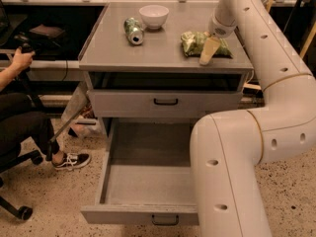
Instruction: Place green jalapeno chip bag into middle drawer
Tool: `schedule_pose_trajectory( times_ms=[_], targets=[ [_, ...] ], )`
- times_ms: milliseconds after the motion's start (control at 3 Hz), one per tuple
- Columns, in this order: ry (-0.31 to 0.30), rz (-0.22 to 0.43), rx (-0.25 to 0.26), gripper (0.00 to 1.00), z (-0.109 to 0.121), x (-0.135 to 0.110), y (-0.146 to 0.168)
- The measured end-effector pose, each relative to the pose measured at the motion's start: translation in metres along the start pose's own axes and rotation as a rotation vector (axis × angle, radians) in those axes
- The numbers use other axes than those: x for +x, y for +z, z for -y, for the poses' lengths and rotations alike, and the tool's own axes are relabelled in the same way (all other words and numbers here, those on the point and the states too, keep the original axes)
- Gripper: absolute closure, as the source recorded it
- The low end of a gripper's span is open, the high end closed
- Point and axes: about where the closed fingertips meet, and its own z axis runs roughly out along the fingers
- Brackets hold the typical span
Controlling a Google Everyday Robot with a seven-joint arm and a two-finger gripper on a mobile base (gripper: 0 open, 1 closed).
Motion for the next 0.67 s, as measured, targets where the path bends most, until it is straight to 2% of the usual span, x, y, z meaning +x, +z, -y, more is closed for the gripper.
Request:
schedule_pose_trajectory(
  times_ms=[667],
  targets=[
    [0.000,0.000,0.000,0.82,0.0000,0.0001,0.0000]
  ],
)
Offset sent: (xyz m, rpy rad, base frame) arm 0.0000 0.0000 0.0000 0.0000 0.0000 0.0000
